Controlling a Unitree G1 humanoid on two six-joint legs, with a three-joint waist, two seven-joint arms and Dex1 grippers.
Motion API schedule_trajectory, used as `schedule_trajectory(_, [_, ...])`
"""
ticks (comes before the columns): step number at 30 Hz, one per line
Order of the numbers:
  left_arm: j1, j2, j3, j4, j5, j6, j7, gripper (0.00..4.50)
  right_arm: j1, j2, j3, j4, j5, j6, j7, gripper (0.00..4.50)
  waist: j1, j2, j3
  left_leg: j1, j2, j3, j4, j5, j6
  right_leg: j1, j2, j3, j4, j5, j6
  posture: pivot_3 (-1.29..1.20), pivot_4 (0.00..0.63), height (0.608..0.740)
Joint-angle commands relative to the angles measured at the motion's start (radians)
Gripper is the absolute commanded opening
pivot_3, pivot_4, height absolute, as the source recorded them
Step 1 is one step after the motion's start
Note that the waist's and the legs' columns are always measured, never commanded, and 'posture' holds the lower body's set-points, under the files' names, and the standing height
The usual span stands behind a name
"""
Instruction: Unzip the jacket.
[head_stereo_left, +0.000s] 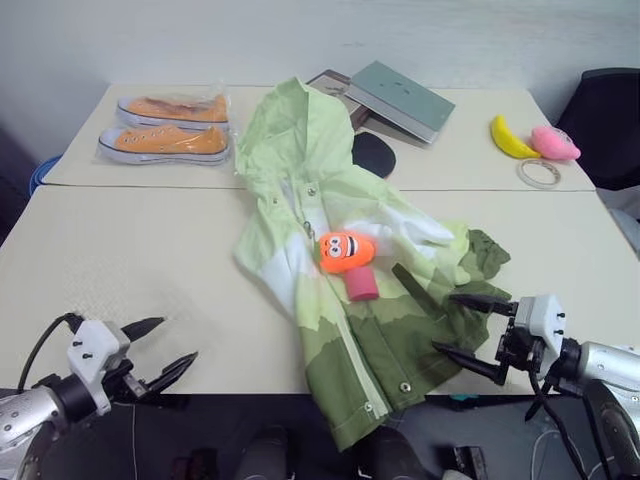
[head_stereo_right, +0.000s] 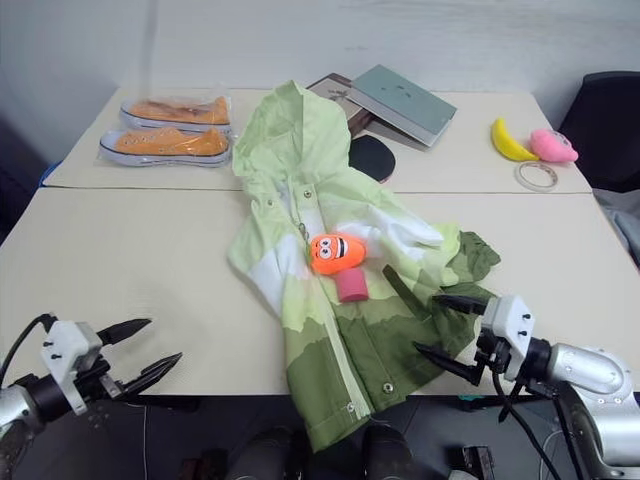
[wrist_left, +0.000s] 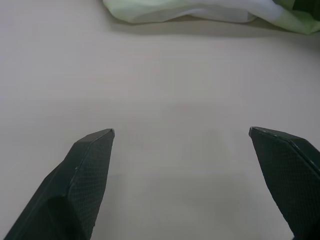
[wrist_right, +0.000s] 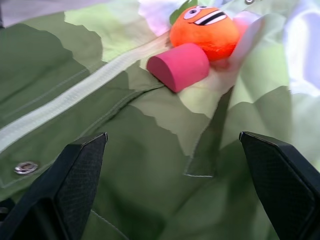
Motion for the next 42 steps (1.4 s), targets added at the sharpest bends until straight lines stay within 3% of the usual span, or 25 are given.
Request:
schedule_trajectory(1, [-0.002,0.013,0.021,-0.059,-0.086,0.072,-0.006,4.5,-0.019,0.019,-0.031,-0.027,0.036,-0.015,-0.016,4.45,-0.002,0.0,0.0,0.0,0.0,0.0,0.0,0.0,0.0,0.0,0.0,0.0,0.0,0.0,0.0,0.0,0.15,0.74])
schedule_trajectory(7, [-0.047,0.065,0.041,-0.096,-0.257,0.238,-0.043,4.5,0.007,0.033,-0.034,-0.054,0.031,-0.011,-0.05,4.45,0.002,0.0,0.0,0.0,0.0,0.0,0.001,0.0,0.0,0.0,0.0,0.0,0.001,0.0,0.0,0.0,0.15,0.74])
schedule_trajectory(16, [-0.09,0.129,0.074,-0.112,-0.378,0.372,-0.074,4.5,0.081,0.048,-0.027,-0.106,0.045,-0.04,-0.035,4.45,-0.004,0.0,0.0,0.0,0.0,-0.001,0.0,0.001,-0.001,0.001,0.001,0.0,0.001,0.0,0.0,0.0,0.15,0.74])
schedule_trajectory(18, [-0.125,0.144,0.085,-0.134,-0.479,0.444,-0.062,4.5,0.046,-0.008,0.014,-0.15,0.092,0.069,-0.003,4.45,-0.002,0.001,0.0,0.0,0.0,-0.001,0.001,0.001,-0.001,0.001,0.001,0.0,0.001,0.0,0.0,0.0,0.15,0.74])
schedule_trajectory(24, [-0.196,0.128,-0.014,-0.192,-0.462,0.429,-0.059,4.5,-0.255,-0.055,0.23,-0.108,-0.002,0.228,-0.002,4.45,-0.006,0.002,0.001,0.002,0.0,-0.001,0.001,0.001,-0.002,0.001,0.0,0.001,0.002,0.0,0.0,0.0,0.15,0.74])
schedule_trajectory(28, [-0.222,0.117,-0.081,-0.19,-0.41,0.391,-0.06,4.5,-0.458,0.013,0.374,0.078,-0.178,0.227,-0.075,4.45,-0.004,0.002,0.001,-0.001,0.0,-0.001,0.0,0.001,-0.003,-0.002,0.002,-0.001,0.002,-0.001,-0.002,0.0,0.15,0.74])
schedule_trajectory(38, [-0.245,0.1,-0.133,-0.197,-0.388,0.386,-0.023,4.5,-0.752,0.197,0.482,0.495,-0.348,0.036,-0.078,4.45,-0.013,0.002,0.001,-0.012,-0.001,-0.001,0.012,0.002,0.0,-0.008,0.002,-0.002,0.008,-0.001,-0.001,0.0,0.15,0.74])
schedule_trajectory(42, [-0.241,0.089,-0.153,-0.196,-0.373,0.368,-0.023,4.5,-0.77,0.246,0.505,0.56,-0.329,0.011,0.027,4.28,-0.021,0.002,0.001,-0.013,-0.001,-0.004,0.013,0.004,0.0,-0.008,0.002,-0.004,0.009,0.0,-0.001,0.0,0.15,0.74])
